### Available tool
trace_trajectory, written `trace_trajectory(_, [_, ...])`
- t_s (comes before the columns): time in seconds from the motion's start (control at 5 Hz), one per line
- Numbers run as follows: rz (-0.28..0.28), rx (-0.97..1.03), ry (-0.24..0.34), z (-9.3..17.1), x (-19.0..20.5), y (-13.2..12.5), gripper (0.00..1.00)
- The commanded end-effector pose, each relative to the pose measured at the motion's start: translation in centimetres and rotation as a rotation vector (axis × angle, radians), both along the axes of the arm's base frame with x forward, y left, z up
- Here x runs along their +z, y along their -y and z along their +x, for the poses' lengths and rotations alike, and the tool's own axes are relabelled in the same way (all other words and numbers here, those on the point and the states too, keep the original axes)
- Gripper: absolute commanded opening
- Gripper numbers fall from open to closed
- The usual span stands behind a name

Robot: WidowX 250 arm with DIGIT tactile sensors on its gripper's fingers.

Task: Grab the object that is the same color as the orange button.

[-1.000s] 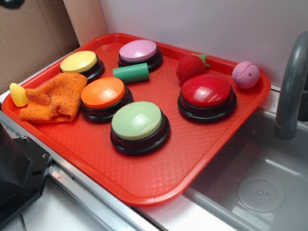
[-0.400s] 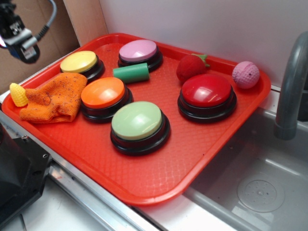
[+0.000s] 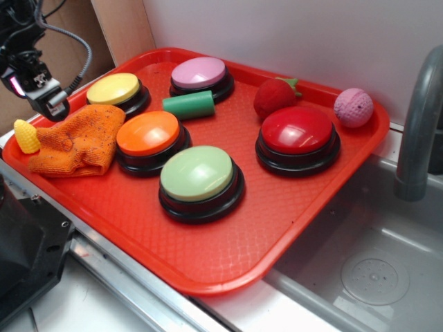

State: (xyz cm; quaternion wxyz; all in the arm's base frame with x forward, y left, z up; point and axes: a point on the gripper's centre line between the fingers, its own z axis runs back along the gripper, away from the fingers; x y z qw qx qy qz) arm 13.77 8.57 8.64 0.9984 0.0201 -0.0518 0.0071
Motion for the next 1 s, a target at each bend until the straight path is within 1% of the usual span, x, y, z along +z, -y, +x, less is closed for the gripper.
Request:
trace_trajectory(0.0, [0.020, -0.058, 0.026, 1.3, -3.1, -2.6, 1.00])
trace_trajectory(0.2, [0.025, -0.121, -0.006, 2.1, -4.8, -3.1, 1.00])
trace_trajectory(0.4, [-0.006, -0.130, 0.006, 2.6, -6.0, -3.2, 1.00])
trace_trajectory(0.6, [-0.002, -0.079, 0.001, 2.7, -6.7, -3.0, 0.83])
trace_trajectory(0.8, [-0.010, -0.065, 0.015, 2.5, -6.7, -2.9, 0.00])
